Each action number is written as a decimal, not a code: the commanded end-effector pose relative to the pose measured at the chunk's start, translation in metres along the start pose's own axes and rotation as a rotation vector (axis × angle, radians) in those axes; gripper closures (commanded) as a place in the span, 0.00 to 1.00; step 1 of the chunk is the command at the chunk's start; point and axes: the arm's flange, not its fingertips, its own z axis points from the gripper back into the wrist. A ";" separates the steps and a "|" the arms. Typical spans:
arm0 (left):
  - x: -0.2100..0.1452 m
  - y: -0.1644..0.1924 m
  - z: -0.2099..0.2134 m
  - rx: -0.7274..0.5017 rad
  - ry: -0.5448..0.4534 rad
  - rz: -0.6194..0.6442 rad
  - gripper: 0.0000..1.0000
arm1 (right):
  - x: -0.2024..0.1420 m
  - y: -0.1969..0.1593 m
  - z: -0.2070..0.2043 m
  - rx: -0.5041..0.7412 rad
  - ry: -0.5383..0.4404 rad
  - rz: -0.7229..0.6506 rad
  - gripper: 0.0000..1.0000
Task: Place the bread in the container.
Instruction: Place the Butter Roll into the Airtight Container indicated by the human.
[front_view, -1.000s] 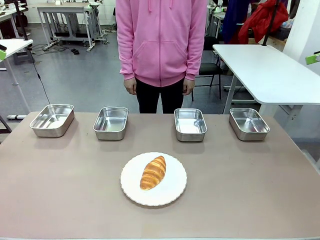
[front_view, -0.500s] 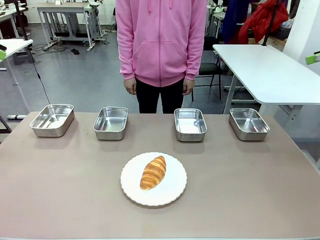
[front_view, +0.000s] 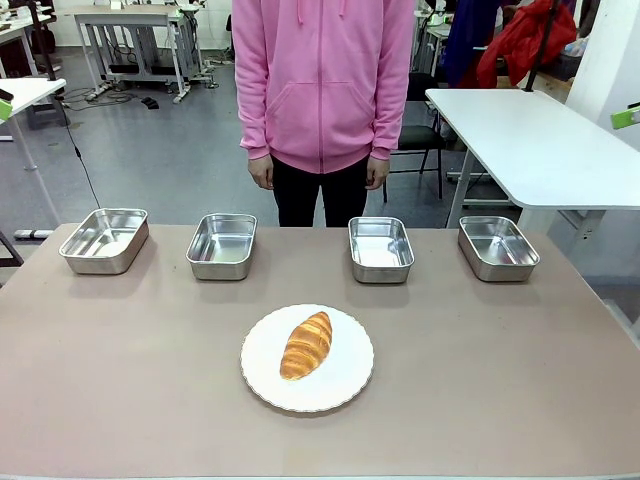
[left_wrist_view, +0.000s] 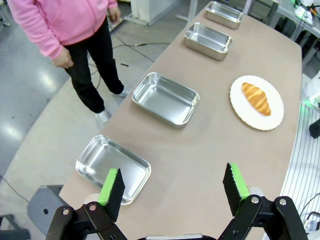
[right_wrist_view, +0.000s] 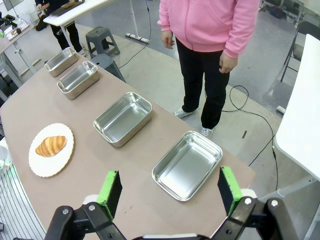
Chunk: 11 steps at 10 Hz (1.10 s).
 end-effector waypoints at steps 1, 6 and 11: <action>0.001 -0.001 0.001 -0.004 -0.008 -0.005 0.00 | 0.002 -0.001 -0.001 0.005 -0.023 0.008 0.00; 0.001 -0.001 0.001 -0.004 -0.008 -0.005 0.00 | 0.002 -0.001 -0.001 0.005 -0.023 0.008 0.00; 0.001 -0.001 0.001 -0.004 -0.008 -0.005 0.00 | 0.002 -0.001 -0.001 0.005 -0.023 0.008 0.00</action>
